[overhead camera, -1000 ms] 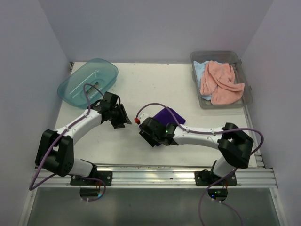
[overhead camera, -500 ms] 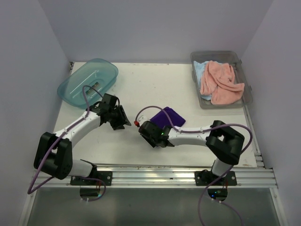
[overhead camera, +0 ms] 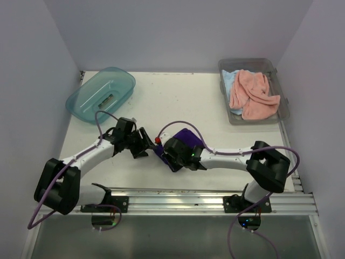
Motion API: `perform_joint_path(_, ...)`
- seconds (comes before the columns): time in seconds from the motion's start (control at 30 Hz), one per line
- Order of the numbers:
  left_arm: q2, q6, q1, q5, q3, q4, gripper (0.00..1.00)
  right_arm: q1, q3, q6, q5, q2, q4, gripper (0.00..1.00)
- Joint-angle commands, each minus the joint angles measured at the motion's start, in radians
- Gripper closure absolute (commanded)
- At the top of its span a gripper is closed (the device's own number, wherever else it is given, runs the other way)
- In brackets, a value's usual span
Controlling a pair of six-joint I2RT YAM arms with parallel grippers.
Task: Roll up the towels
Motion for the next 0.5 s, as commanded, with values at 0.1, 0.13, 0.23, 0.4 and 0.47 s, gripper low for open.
perform_joint_path(0.1,0.035,-0.088,-0.035,0.088,-0.073,0.259,0.35,-0.009,-0.038,0.093,-0.173,-0.059,0.113,1.0)
perform_joint_path(0.13,0.039,-0.091,-0.035,0.09,-0.087,0.272,0.35,-0.009,-0.048,0.107,-0.203,-0.061,0.119,1.0)
perform_joint_path(0.23,0.065,-0.087,-0.038,0.09,-0.086,0.288,0.35,-0.009,-0.064,0.124,-0.206,-0.064,0.133,1.0)
perform_joint_path(0.4,0.1,-0.074,-0.058,0.071,-0.081,0.285,0.37,-0.009,-0.074,0.129,-0.197,-0.065,0.131,1.0)
perform_joint_path(0.47,0.13,-0.074,-0.072,0.059,-0.069,0.279,0.43,-0.009,-0.074,0.13,-0.188,-0.068,0.127,1.0)
